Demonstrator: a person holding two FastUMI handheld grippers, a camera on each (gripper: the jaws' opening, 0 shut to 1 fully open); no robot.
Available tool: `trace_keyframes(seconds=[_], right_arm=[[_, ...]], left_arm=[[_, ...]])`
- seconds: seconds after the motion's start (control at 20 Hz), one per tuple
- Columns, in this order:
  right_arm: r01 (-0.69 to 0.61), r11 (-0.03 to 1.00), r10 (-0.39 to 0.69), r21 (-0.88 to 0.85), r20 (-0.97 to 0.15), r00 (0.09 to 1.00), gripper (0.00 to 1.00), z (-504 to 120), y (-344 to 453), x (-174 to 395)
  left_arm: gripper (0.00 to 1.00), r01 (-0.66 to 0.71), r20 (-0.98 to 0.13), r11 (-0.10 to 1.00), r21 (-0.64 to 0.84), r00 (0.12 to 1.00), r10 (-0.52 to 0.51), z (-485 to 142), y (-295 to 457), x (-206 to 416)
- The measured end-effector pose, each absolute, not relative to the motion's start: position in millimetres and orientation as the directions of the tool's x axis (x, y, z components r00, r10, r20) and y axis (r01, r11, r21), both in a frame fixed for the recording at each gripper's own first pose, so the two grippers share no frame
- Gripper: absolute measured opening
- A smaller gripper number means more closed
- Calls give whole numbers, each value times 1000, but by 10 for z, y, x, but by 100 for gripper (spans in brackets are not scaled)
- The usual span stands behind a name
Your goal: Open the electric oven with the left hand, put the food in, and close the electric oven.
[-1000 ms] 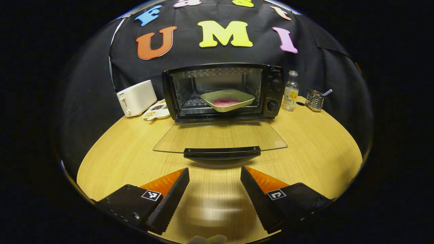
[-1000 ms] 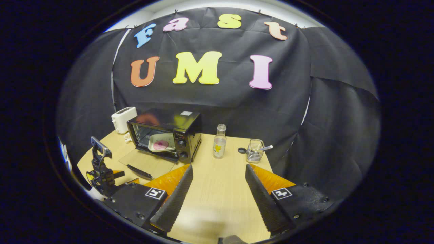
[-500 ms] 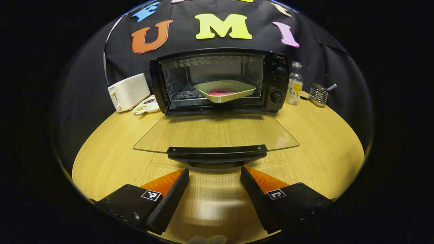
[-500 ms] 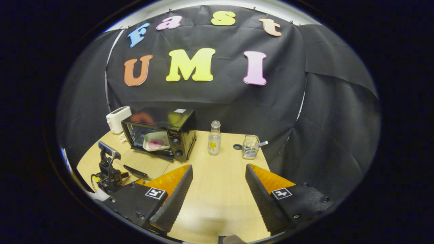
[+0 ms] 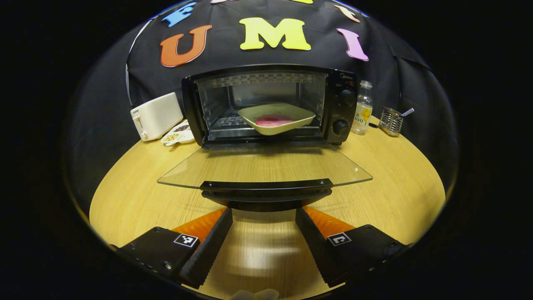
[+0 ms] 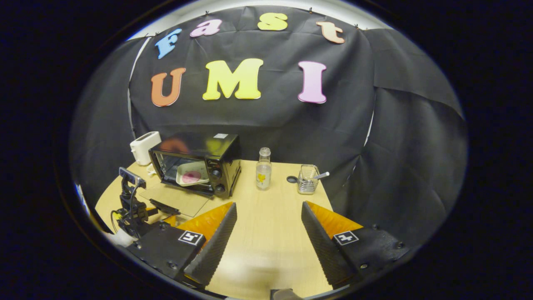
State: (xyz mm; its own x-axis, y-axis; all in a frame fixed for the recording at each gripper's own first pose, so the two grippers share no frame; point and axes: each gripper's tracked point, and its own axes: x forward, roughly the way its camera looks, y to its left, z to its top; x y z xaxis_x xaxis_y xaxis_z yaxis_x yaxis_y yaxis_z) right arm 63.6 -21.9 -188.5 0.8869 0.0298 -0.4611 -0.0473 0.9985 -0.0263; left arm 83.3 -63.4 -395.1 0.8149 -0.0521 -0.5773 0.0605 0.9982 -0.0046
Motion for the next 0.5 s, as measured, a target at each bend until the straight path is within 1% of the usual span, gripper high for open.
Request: trace_keyframes(seconds=[0.35,0.5], right_arm=[[-32,999,43,31,-448,893,99,-1845,-195,696],[-29,999,40,31,-431,901,98,-1798,-198,723]], left_arm=[[97,72,-534,997,34,844,-42,-3619,-522,1062],[96,76,-509,996,47,860,-42,-3460,-494,1225]])
